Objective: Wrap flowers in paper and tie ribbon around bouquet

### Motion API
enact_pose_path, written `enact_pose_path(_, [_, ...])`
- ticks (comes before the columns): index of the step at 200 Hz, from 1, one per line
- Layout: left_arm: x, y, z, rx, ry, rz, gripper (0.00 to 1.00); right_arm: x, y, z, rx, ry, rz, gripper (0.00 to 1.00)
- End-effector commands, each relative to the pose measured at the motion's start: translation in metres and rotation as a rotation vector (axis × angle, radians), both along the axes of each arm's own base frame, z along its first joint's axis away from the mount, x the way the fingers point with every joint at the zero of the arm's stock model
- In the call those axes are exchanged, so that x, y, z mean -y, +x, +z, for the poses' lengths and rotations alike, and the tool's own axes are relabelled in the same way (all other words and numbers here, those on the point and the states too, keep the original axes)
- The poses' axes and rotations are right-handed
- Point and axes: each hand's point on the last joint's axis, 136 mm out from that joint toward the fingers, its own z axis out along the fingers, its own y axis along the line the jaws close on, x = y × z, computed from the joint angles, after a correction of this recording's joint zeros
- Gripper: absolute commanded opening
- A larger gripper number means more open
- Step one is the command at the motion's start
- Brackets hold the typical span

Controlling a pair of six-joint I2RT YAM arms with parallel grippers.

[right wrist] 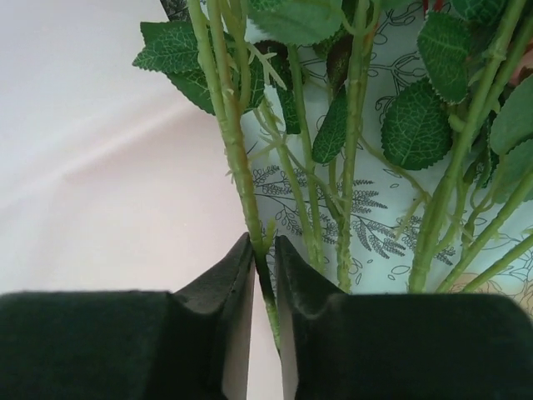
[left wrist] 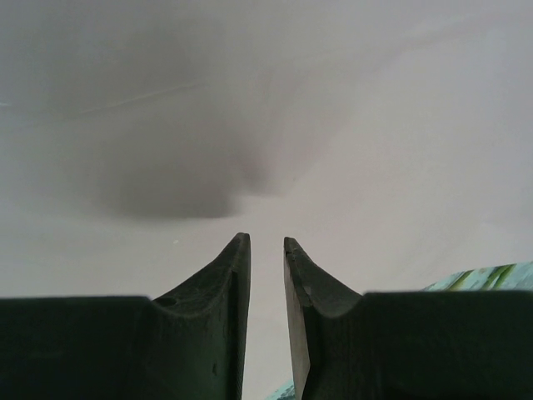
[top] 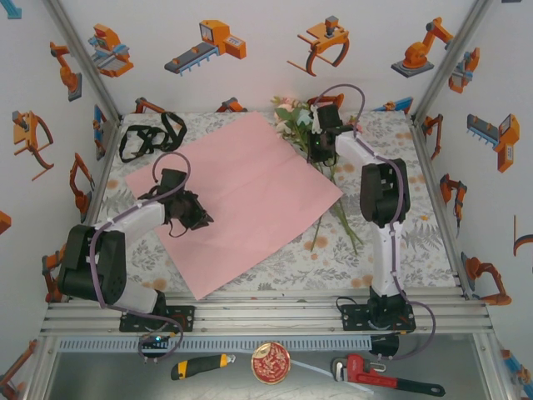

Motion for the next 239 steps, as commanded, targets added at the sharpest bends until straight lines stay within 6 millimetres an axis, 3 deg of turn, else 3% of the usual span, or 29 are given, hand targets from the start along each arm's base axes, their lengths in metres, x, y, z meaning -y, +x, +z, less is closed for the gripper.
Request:
enact_pose_path(1, [0.005,-0.005,-0.002,-0.005,-0.029,-0.004,0.26,0.005,0.01,0.022,0.062,-0.041,0.017,0.08])
enact_pose_path(76, [0.037,-0.008,-0.009,-0.019,-0.07,0.012,0.22,0.033,0.011,0.113,0.258,-0.26,0.088,0.0])
enact_pose_path(106, [0.054,-0.004,-0.009,-0.015,-0.114,0.033,0.21,0.031,0.004,0.162,0.275,-0.151,-0.011,0.0])
enact_pose_path(135, [0.085,-0.003,-0.011,-0.018,-0.161,0.015,0.21,0.02,-0.007,0.2,0.239,0.061,-0.136,0.0])
enact_pose_path(170, [0.119,0.002,-0.011,-0.016,-0.185,-0.021,0.21,0.002,-0.015,0.207,0.144,0.278,-0.274,0.0])
enact_pose_path(203, [0.145,0.013,-0.013,-0.017,-0.213,-0.049,0.21,-0.032,-0.023,0.206,0.138,0.306,-0.23,0.0])
enact_pose_path(225, [0.168,0.024,0.003,0.027,-0.238,-0.091,0.21,-0.051,-0.027,0.203,0.117,0.346,-0.217,0.0])
enact_pose_path(239, [0.171,0.03,0.021,0.082,-0.234,-0.099,0.22,-0.062,-0.029,0.203,0.122,0.339,-0.204,0.0])
